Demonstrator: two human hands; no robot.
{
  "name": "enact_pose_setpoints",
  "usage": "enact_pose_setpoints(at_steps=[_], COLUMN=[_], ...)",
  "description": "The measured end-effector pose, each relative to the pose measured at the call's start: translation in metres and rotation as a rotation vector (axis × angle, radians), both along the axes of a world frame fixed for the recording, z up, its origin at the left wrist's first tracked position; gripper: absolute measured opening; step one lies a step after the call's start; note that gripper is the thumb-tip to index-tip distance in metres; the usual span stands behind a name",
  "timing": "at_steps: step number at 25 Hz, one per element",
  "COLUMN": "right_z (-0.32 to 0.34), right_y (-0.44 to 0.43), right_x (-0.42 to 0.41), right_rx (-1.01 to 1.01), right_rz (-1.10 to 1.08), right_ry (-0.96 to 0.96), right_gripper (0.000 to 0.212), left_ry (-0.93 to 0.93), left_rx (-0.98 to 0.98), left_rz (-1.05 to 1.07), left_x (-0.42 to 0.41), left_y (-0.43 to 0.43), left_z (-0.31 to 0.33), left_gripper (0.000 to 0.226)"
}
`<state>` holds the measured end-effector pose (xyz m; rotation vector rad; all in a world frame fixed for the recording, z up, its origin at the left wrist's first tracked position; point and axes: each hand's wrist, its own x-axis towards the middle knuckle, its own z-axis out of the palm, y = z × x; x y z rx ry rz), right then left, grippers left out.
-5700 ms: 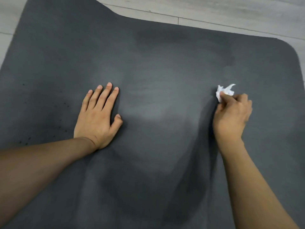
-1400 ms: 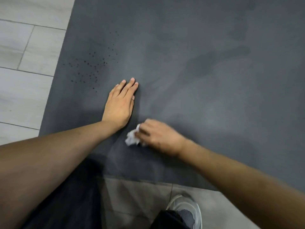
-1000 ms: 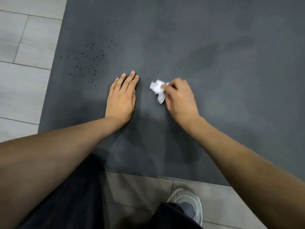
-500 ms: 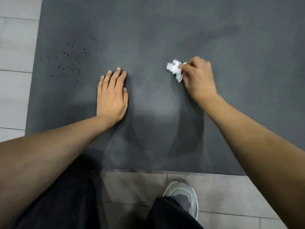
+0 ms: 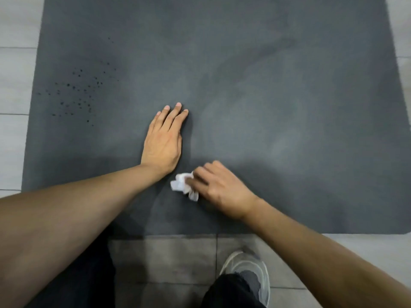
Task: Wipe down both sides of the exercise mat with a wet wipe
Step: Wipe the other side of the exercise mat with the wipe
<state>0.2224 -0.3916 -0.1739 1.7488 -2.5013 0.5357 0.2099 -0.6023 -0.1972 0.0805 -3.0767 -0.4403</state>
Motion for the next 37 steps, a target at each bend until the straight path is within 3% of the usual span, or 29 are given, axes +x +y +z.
enact_pose_setpoints(at_steps=[2, 5, 7, 9, 12, 14, 16, 21, 26, 27, 31, 33, 37], right_z=[0.003, 0.019, 0.022, 0.022, 0.016, 0.015, 0.005, -0.019, -0.020, -0.023, -0.025, -0.027, -0.032], right_y=[0.004, 0.007, 0.000, -0.008, -0.013, -0.016, -0.015, -0.007, 0.020, 0.032, 0.082, 0.073, 0.020], right_x=[-0.064, -0.138, -0.147, -0.133, -0.110, -0.102, -0.091, -0.098, -0.158, -0.184, -0.270, -0.265, -0.186], right_rx=[-0.045, -0.220, -0.302, -0.198, -0.209, -0.290, -0.183, -0.028, -0.013, -0.015, 0.007, -0.077, -0.211], right_rz=[-0.322, -0.926, -0.949, -0.876, -0.871, -0.758, -0.600, -0.664, -0.326, -0.392, -0.982, -1.058, -0.584], right_ry=[-0.033, -0.526, -0.782, -0.706, -0.154, 0.027, -0.039, 0.009, 0.117, 0.141, 0.122, 0.053, 0.020], right_gripper=[0.018, 0.017, 0.015, 0.011, 0.019, 0.018, 0.019, 0.033, 0.027, 0.026, 0.031, 0.036, 0.033], left_ry=[-0.018, -0.011, -0.002, 0.008, 0.022, 0.043, 0.074, 0.094, 0.094, 0.080, 0.010, -0.003, 0.010], left_rx=[0.011, -0.011, -0.015, -0.013, 0.006, 0.001, -0.009, -0.011, -0.018, -0.037, -0.069, -0.073, -0.052], left_rz=[-0.015, -0.030, -0.030, -0.012, 0.034, 0.066, 0.108, 0.045, -0.013, -0.038, -0.080, -0.058, -0.039], left_x=[0.000, 0.000, 0.000, 0.000, -0.001, -0.005, -0.015, -0.053, -0.103, -0.110, -0.119, -0.116, -0.115], left_y=[0.000, -0.005, -0.007, -0.003, 0.003, 0.007, 0.010, 0.023, 0.029, 0.031, 0.037, 0.040, 0.042], left_z=[0.001, 0.000, -0.001, -0.001, -0.001, 0.004, 0.012, 0.019, 0.018, 0.016, 0.003, -0.001, -0.002], left_gripper=[0.059, 0.057, 0.057, 0.057, 0.058, 0.056, 0.051, 0.046, 0.055, 0.057, 0.059, 0.059, 0.059])
